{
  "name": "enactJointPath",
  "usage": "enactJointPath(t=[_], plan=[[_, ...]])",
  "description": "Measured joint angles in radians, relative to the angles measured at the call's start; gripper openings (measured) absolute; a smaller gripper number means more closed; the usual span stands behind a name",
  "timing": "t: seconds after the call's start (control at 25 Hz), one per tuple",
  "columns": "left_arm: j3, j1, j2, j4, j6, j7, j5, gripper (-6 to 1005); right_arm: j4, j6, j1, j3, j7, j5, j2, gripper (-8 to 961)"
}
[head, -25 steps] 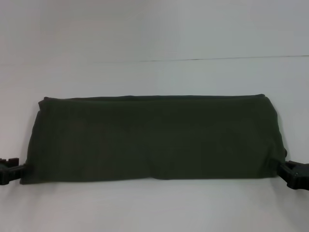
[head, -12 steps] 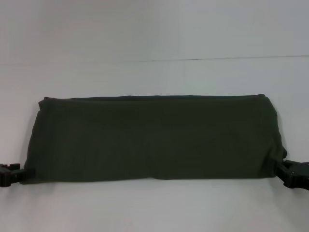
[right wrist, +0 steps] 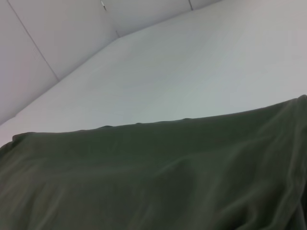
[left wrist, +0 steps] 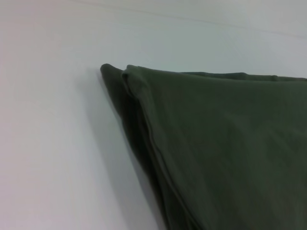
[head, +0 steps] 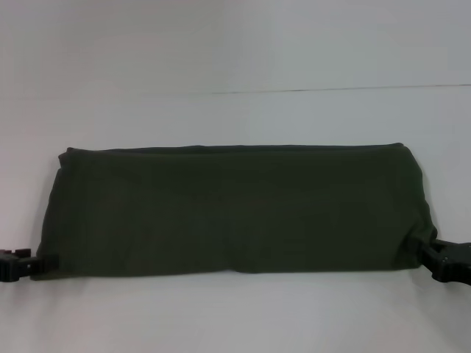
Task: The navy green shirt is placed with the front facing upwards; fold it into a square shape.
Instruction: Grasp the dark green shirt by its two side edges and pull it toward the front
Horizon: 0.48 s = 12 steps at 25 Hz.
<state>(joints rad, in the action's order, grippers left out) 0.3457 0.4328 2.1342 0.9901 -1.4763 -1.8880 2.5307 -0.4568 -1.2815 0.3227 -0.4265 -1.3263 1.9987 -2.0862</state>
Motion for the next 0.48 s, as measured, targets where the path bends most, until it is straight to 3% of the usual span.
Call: enactJointPath(t=[0.24, 0.48], plan=[[0.005, 0.003, -0.002, -0.001, -0.005, -0.034, 0.019, 643, 0.002, 0.006, 0.004, 0.0, 0.001, 0.0, 0.002, 21], [0.008, 0.009, -0.002, -0.002, -0.033, -0.047, 0.036, 862, 0.0, 0.008, 0.006, 0.0, 0.0, 0.0, 0.002, 22]])
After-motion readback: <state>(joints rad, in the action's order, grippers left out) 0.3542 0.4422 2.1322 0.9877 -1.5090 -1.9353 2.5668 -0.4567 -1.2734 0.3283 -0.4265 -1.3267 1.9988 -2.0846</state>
